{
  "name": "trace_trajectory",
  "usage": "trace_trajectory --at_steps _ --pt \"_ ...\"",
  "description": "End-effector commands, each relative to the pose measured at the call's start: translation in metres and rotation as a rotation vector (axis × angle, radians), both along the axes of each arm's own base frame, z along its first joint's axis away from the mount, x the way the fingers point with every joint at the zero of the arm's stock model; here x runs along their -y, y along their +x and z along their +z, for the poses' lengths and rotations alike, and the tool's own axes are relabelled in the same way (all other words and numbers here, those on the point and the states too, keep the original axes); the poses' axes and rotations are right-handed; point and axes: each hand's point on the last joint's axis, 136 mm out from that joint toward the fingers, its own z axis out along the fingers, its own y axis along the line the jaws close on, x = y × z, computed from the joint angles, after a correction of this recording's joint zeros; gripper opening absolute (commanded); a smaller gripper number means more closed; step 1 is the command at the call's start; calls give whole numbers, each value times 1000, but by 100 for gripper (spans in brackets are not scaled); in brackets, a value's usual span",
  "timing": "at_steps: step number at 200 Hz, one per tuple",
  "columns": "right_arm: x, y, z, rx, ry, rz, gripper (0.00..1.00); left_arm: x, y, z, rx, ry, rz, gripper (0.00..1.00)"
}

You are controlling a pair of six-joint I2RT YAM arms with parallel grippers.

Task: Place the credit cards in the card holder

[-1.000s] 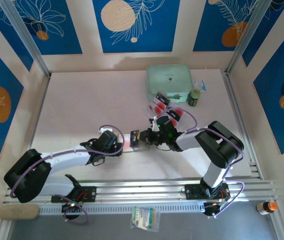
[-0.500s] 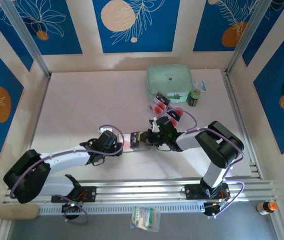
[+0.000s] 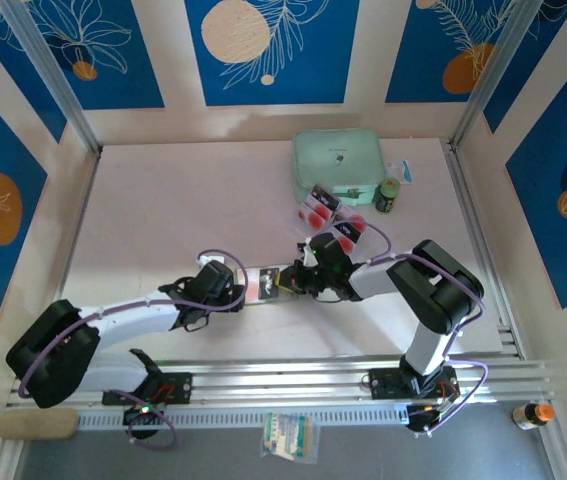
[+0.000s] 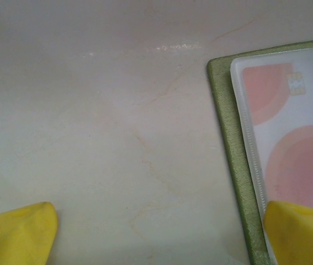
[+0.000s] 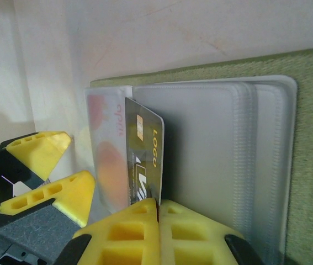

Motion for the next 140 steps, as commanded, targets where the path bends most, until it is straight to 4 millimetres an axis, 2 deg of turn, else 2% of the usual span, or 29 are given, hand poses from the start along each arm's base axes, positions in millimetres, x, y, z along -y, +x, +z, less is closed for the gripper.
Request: trace_trajectory --at_steps 1,92,98,122,140 --pt "3 -14 -19 -94 -51 19 0 -2 7 10 26 -4 24 96" --pt "-12 -20 -26 -168 -74 113 0 -2 6 9 25 -7 26 96" --pt "-12 -20 -25 -168 -80 123 4 -2 6 8 25 -8 25 96" --pt "-10 -18 -14 -136 -110 167 32 -3 6 7 25 -10 27 96" --pt "-3 -15 0 -89 -145 185 41 -3 5 7 27 -12 28 96"
